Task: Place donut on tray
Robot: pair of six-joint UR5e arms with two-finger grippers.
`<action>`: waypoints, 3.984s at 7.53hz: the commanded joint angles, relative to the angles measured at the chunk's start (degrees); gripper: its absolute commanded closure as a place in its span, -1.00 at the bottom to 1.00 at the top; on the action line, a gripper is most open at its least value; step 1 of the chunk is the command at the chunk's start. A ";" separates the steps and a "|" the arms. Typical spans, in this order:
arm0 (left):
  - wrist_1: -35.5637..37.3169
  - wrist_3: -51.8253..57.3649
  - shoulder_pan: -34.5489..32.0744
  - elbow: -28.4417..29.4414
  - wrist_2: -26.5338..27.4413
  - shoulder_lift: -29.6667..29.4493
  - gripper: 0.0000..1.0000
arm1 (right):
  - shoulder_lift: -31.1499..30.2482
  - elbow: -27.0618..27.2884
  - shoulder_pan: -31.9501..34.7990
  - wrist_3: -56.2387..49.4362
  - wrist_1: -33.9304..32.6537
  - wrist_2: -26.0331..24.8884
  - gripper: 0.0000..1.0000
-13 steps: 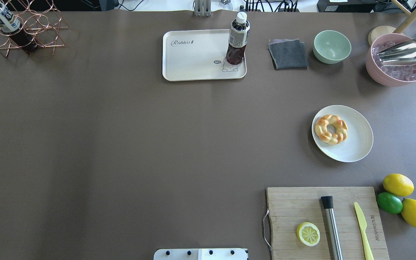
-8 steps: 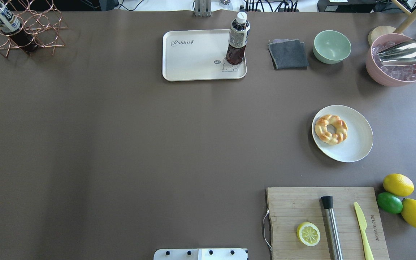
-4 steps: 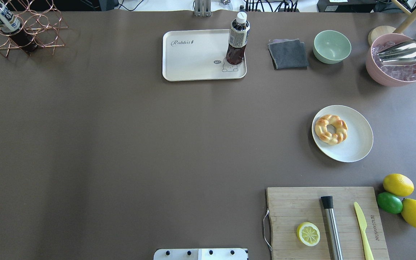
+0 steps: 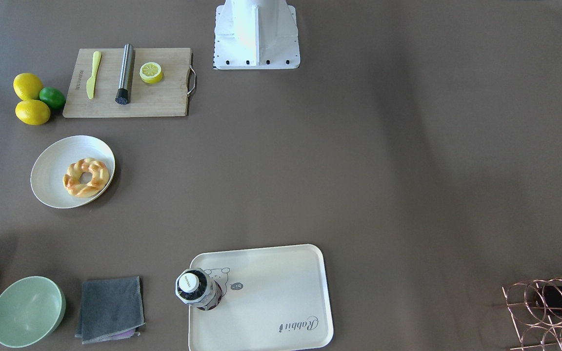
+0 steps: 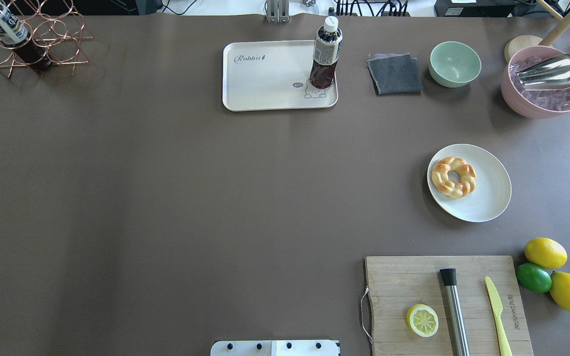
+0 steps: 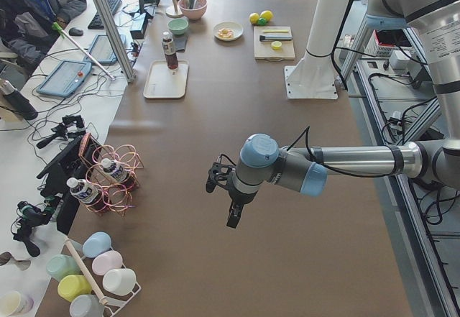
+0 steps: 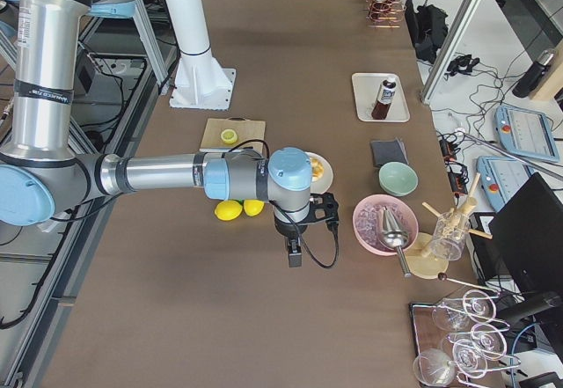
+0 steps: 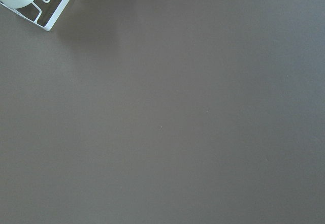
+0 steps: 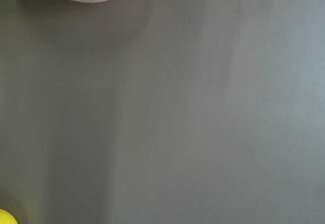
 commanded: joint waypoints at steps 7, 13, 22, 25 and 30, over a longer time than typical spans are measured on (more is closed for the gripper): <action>-0.14 0.22 0.06 0.00 -2.37 0.72 -0.95 | -0.58 0.79 -0.60 -0.61 0.82 0.45 -1.00; -0.14 0.22 0.06 0.09 -4.30 0.72 -0.95 | -0.85 -0.09 -3.04 0.18 2.23 8.18 -1.00; -0.22 0.05 0.15 0.00 -4.30 0.89 -0.95 | 8.28 -11.07 -30.37 45.06 32.29 -0.59 -0.80; -0.22 -0.04 0.24 0.00 -4.30 0.72 -0.95 | 10.75 -15.46 -33.81 47.46 35.70 -3.07 -0.73; -0.22 -0.04 0.24 -0.09 -4.30 0.28 -0.95 | 11.81 -17.05 -35.84 50.72 37.65 -3.68 0.21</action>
